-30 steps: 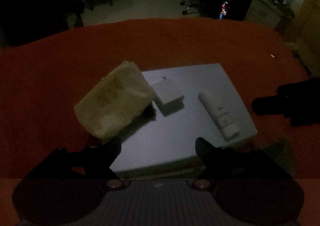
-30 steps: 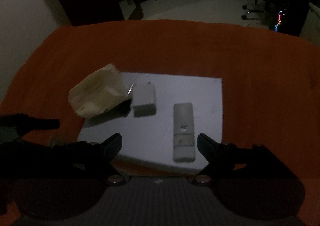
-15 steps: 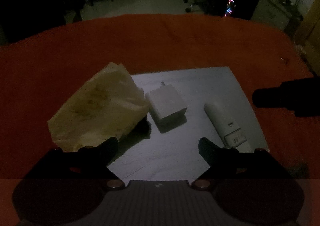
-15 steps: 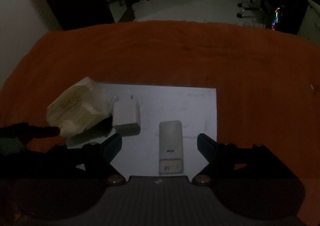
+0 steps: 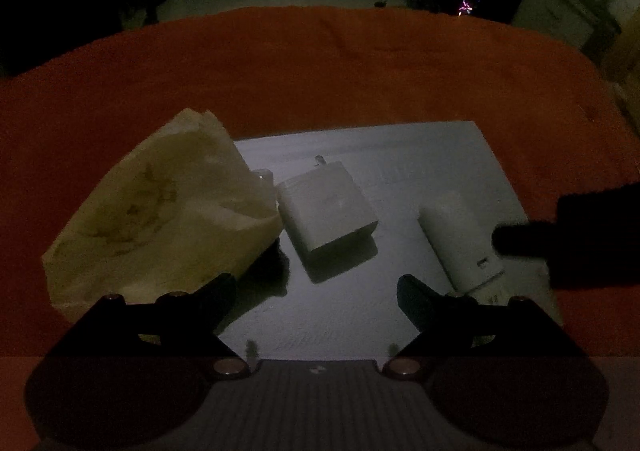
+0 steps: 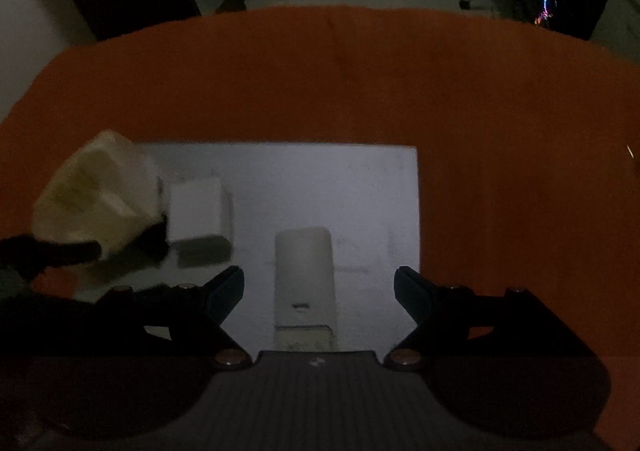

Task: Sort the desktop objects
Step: 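Move the right tool to the white labelled device while the left tool approaches the white charger, then close the right tool on the white device while the left tool grasps the white charger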

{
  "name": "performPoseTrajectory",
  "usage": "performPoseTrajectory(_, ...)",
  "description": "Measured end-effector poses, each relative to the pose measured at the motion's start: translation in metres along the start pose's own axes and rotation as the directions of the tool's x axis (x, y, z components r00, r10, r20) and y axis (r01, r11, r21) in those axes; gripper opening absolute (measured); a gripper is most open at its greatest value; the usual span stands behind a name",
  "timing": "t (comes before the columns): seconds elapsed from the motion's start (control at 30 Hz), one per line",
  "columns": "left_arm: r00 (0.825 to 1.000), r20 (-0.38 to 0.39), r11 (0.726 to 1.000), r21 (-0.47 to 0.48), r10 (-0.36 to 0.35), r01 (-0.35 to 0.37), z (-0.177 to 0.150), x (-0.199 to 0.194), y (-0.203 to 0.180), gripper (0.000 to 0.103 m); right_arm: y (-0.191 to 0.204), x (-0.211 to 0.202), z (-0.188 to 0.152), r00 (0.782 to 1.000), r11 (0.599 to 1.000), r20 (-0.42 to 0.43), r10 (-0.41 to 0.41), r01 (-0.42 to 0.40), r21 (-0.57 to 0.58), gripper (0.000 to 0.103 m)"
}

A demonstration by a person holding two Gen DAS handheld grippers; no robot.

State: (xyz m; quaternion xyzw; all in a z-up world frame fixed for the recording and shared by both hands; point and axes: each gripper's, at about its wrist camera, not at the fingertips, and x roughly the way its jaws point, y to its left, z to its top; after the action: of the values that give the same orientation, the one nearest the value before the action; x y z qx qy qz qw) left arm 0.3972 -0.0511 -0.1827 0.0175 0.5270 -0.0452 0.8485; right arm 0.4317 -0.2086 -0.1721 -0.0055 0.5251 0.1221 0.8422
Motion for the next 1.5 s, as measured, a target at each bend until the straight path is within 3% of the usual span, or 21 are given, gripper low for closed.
performPoseTrajectory(0.3,0.999,0.006,0.996,-0.084,0.034,-0.033,0.022,0.025,0.005,0.087,0.003,0.033,-0.014,0.997,0.998,-0.073,-0.018,0.014,-0.057,0.084)
performPoseTrajectory(0.6,1.000,-0.026,0.982,-0.186,0.014,-0.019,0.037,0.053,0.010,0.088,0.026,0.046,-0.025,0.988,0.982,-0.151,-0.036,0.007,-0.187,0.065)
performPoseTrajectory(0.77,0.997,-0.035,0.989,-0.129,0.061,-0.065,0.039,0.059,0.000,0.089,0.031,0.048,-0.025,0.984,0.978,-0.162,-0.070,0.036,-0.204,0.058)
performPoseTrajectory(0.83,0.997,-0.047,0.990,-0.129,0.054,-0.060,0.039,0.064,-0.001,0.084,0.032,0.048,-0.025,0.985,0.980,-0.160,-0.061,0.028,-0.199,0.051)
performPoseTrajectory(0.93,0.999,-0.022,0.986,-0.162,0.044,-0.047,0.035,0.062,0.002,0.074,0.030,0.042,-0.027,0.987,0.979,-0.150,-0.065,0.033,-0.203,0.051)
performPoseTrajectory(1.1,1.000,-0.008,0.993,-0.114,0.026,-0.027,0.031,0.052,0.001,0.073,0.027,0.040,-0.029,0.988,0.981,-0.144,-0.055,0.026,-0.192,0.050)
performPoseTrajectory(1.23,0.998,-0.051,0.994,-0.106,-0.033,0.027,0.022,0.037,0.008,0.073,0.028,0.041,-0.029,0.989,0.979,-0.139,-0.058,0.029,-0.201,0.049)
performPoseTrajectory(1.33,0.996,-0.085,0.999,-0.025,-0.029,0.027,0.007,0.027,0.003,0.073,0.029,0.042,-0.030,0.987,0.979,-0.144,-0.068,0.038,-0.199,0.049)
performPoseTrajectory(1.43,0.994,-0.098,0.999,0.011,-0.047,0.049,-0.004,0.014,0.003,0.064,0.029,0.038,-0.030,0.984,0.977,-0.158,-0.076,0.043,-0.207,0.049)
performPoseTrajectory(1.47,0.993,-0.105,0.998,0.028,-0.052,0.055,-0.005,0.011,0.002,0.054,0.029,0.037,-0.030,0.983,0.977,-0.165,-0.079,0.044,-0.209,0.049)
performPoseTrajectory(1.5,0.991,-0.121,0.998,0.026,-0.060,0.063,-0.005,0.010,0.003,0.053,0.028,0.036,-0.030,0.981,0.976,-0.173,-0.082,0.044,-0.212,0.049)
